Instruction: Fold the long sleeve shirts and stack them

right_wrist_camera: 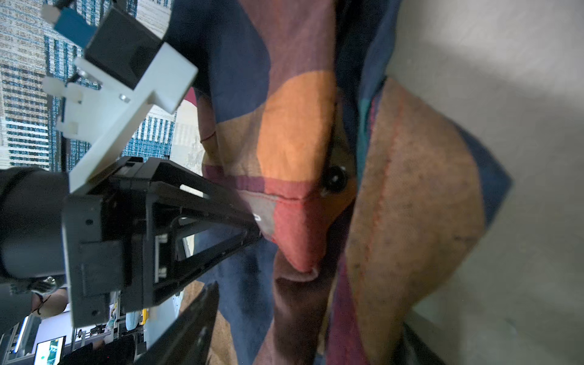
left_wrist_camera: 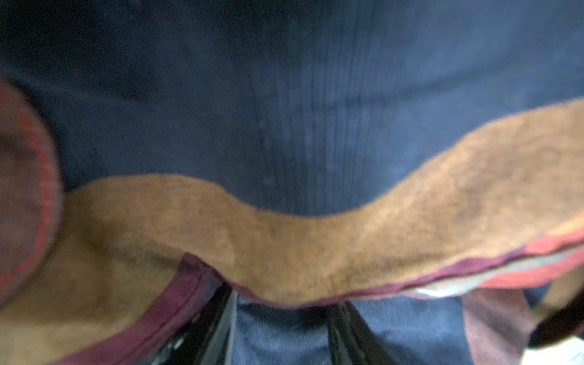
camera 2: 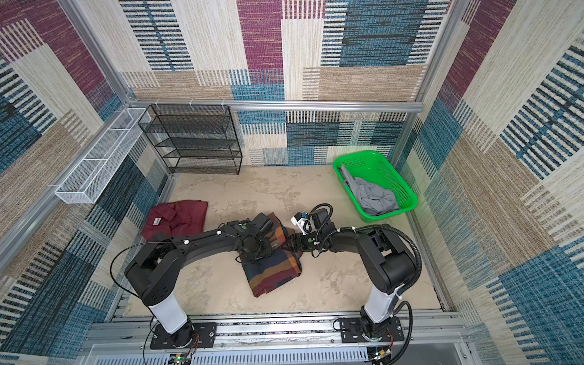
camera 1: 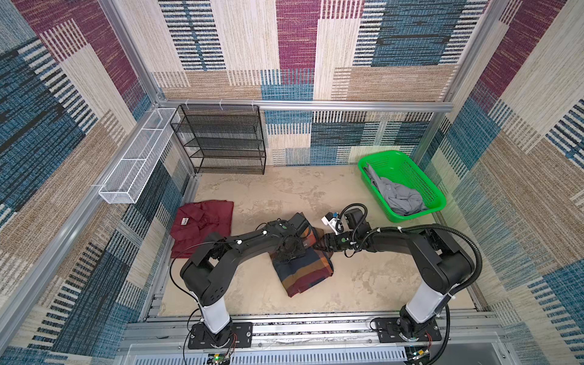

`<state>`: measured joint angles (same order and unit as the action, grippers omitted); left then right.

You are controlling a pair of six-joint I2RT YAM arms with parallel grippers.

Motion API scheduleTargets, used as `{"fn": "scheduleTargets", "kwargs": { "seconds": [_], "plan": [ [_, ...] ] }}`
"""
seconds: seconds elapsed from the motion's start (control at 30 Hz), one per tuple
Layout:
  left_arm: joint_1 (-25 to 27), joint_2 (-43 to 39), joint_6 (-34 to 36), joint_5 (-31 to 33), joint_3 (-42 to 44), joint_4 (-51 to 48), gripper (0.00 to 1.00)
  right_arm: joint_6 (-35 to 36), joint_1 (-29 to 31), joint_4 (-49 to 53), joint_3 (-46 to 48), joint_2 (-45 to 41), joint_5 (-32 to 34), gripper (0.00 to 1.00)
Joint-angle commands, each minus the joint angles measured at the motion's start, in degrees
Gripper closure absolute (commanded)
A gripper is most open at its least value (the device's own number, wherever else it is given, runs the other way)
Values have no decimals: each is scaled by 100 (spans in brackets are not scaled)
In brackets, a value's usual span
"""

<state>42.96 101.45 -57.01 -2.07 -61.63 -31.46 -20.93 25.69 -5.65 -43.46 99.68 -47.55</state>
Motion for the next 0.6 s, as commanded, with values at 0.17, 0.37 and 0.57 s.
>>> {"fn": "scheduleTargets", "kwargs": {
  "seconds": [0.17, 0.37, 0.57],
  "plan": [
    [19, 35, 18, -206, 153, 196, 51, -102, 103, -269, -30, 138, -244, 40],
    [19, -30, 76, -99, 142, 89, 51, -182, 125, -490, -23, 286, -332, 49],
    [19, 41, 59, -153, 228, 231, 51, -218, 221, -610, -69, 160, -435, 51]
  ]
}}
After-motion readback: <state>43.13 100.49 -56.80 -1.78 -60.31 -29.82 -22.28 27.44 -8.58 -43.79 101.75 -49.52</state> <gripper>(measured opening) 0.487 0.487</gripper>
